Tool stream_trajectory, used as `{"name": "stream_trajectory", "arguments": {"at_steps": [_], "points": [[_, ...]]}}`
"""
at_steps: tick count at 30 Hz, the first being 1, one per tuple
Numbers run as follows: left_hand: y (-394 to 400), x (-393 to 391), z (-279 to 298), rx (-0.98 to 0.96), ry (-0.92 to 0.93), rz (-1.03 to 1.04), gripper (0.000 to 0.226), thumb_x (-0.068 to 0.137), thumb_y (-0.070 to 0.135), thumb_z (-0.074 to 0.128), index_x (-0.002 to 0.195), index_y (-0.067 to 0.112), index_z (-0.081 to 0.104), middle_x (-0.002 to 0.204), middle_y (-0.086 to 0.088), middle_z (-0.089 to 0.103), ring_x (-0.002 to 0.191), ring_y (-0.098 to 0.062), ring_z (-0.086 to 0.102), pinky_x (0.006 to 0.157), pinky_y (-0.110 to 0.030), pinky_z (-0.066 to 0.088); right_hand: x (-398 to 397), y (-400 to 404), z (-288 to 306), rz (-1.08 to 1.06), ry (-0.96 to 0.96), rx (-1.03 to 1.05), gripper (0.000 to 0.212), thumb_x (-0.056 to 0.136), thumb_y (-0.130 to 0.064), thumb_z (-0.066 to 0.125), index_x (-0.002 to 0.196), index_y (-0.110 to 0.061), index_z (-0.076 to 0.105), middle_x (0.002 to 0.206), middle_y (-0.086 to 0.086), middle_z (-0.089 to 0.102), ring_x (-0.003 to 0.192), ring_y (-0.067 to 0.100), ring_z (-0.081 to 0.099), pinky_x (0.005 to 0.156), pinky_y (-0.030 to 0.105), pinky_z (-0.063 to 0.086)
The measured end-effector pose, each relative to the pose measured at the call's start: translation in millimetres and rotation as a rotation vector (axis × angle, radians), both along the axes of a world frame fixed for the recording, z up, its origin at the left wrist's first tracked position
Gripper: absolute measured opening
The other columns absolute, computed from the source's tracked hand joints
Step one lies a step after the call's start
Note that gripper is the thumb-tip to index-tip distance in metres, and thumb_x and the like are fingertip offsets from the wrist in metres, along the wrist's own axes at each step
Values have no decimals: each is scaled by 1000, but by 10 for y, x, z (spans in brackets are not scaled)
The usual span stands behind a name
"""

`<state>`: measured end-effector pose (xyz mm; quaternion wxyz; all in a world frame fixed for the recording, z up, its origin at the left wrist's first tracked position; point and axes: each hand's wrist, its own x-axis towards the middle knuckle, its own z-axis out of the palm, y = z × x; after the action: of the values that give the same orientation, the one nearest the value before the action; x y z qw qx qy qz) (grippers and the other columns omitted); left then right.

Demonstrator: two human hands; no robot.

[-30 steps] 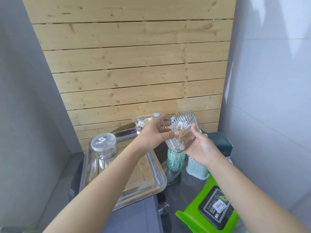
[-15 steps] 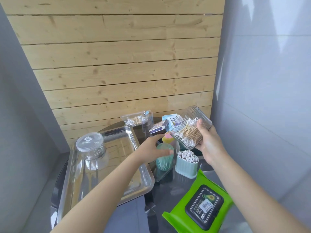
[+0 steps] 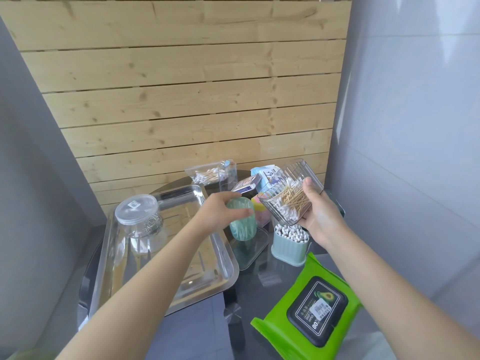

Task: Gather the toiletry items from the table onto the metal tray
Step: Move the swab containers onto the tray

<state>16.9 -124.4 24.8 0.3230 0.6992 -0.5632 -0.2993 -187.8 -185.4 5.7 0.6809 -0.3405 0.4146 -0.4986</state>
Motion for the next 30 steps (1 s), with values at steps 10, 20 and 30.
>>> {"name": "stream_trajectory", "arguments": {"at_steps": [10,20,30], "points": [[-345,50,-153,24,-70,145,72,82,39,69,144,15,40,143,-7,49,126,-25,49,84,-25,37,31,-58,-60,1,-7,15,57,86,-46,59,131,-12,48,127,13,63,114,30,61,73,40,54],[-132,-3,-358,-173,-448,250,46,79,42,70,110,11,58,116,-6,57,108,-26,54,87,-33,44,25,-45,-47,31,20,-50,50,88,-44,57,129,-17,50,128,9,63,111,26,62,70,35,52],[-97,-130,-448,300,-674,114,32,80,42,66,72,10,69,73,-1,62,79,-23,68,67,-29,52,37,74,-15,43,42,-74,56,83,-49,59,130,-18,50,126,8,64,109,26,63,58,29,52]]}}
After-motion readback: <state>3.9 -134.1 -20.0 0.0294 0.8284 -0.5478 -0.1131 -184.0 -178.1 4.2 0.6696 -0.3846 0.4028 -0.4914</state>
